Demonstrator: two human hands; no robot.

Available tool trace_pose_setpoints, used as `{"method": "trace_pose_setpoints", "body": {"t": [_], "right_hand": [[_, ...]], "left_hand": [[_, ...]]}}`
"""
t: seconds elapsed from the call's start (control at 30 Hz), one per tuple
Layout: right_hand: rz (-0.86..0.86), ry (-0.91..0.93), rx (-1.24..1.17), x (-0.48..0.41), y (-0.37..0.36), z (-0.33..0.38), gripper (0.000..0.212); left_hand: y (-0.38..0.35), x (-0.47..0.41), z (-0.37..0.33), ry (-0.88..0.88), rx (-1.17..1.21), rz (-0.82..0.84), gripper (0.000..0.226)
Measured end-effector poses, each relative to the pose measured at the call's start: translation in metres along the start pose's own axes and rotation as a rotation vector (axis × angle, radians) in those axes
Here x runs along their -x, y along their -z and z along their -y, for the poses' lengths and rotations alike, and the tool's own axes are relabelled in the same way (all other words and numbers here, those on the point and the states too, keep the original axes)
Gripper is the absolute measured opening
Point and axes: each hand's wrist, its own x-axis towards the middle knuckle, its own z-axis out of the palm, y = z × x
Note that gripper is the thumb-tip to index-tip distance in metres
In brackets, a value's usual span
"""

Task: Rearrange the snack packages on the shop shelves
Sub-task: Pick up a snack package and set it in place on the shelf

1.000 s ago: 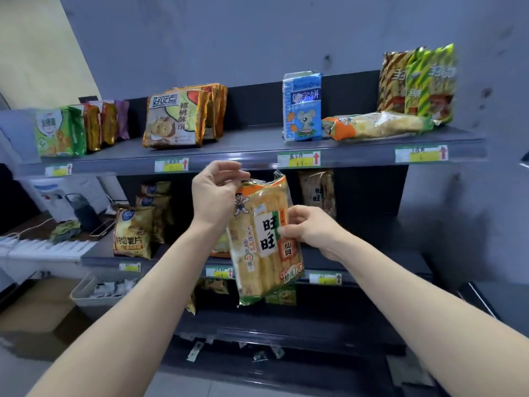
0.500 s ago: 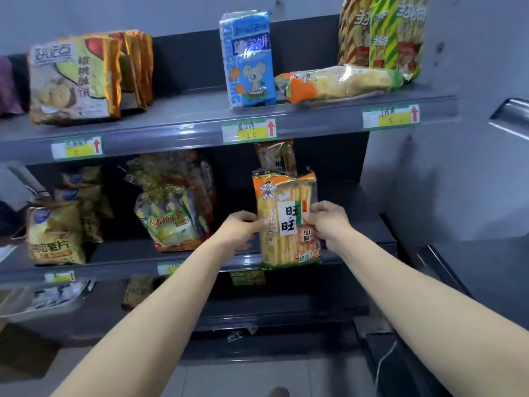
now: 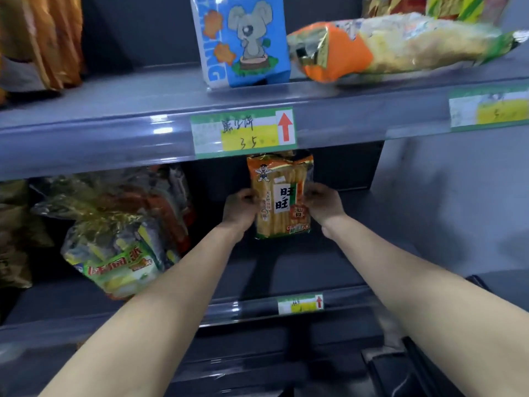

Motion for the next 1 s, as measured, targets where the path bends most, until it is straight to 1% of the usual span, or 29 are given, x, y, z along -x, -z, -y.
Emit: {"method": "trace_pose_setpoints", "body": {"t": [0.07, 0.17, 0.23, 0.3, 0.37, 0.43, 0.5, 0.6, 0.7, 0.87, 0.93, 1.0], "right_hand": [[0.017, 0.023, -0.064, -0.017, -0.007, -0.006, 0.019], [0.051, 0.043, -0.053, -0.034, -0.016, -0.015, 0.013], [0.076, 0.022, -0.042, -0.039, -0.023, -0.023, 0.013], [0.083, 0.0, -0.041, -0.042, -0.028, -0.032, 0.018], [0.083, -0.021, -0.04, -0.045, -0.03, -0.037, 0.028], [0.088, -0.037, -0.039, -0.047, -0.03, -0.038, 0.036], [0.089, -0.041, -0.041, -0.047, -0.031, -0.038, 0.038], [0.094, -0.039, -0.063, -0.045, -0.03, -0.039, 0.039], [0.077, -0.051, -0.011, -0.042, -0.026, -0.04, 0.03], [0.082, -0.043, 0.032, -0.028, -0.023, -0.037, 0.025], [0.086, -0.038, 0.043, -0.02, -0.022, -0.035, 0.026], [0.082, -0.033, 0.052, -0.01, -0.021, -0.032, 0.031]], "left_hand": [[-0.004, -0.021, 0.006, -0.022, -0.01, -0.014, 0.019], [-0.01, -0.046, 0.016, -0.012, -0.009, -0.012, 0.019], [-0.012, -0.055, 0.023, 0.007, -0.006, -0.012, 0.022], [-0.015, -0.061, 0.028, 0.01, 0.028, -0.023, 0.03], [-0.017, -0.066, 0.029, 0.004, 0.059, -0.029, 0.036], [-0.018, -0.068, 0.029, -0.012, 0.069, -0.033, 0.037], [-0.019, -0.069, 0.029, -0.032, 0.084, -0.037, 0.038], [-0.02, -0.069, 0.029, -0.056, 0.072, -0.036, 0.043], [-0.02, -0.065, 0.03, -0.052, 0.008, -0.017, 0.05], [-0.017, -0.051, 0.029, -0.024, -0.037, 0.01, 0.062], [-0.015, -0.044, 0.026, -0.026, -0.038, 0.0, 0.064], [-0.013, -0.034, 0.024, -0.039, -0.043, -0.009, 0.062]]}}
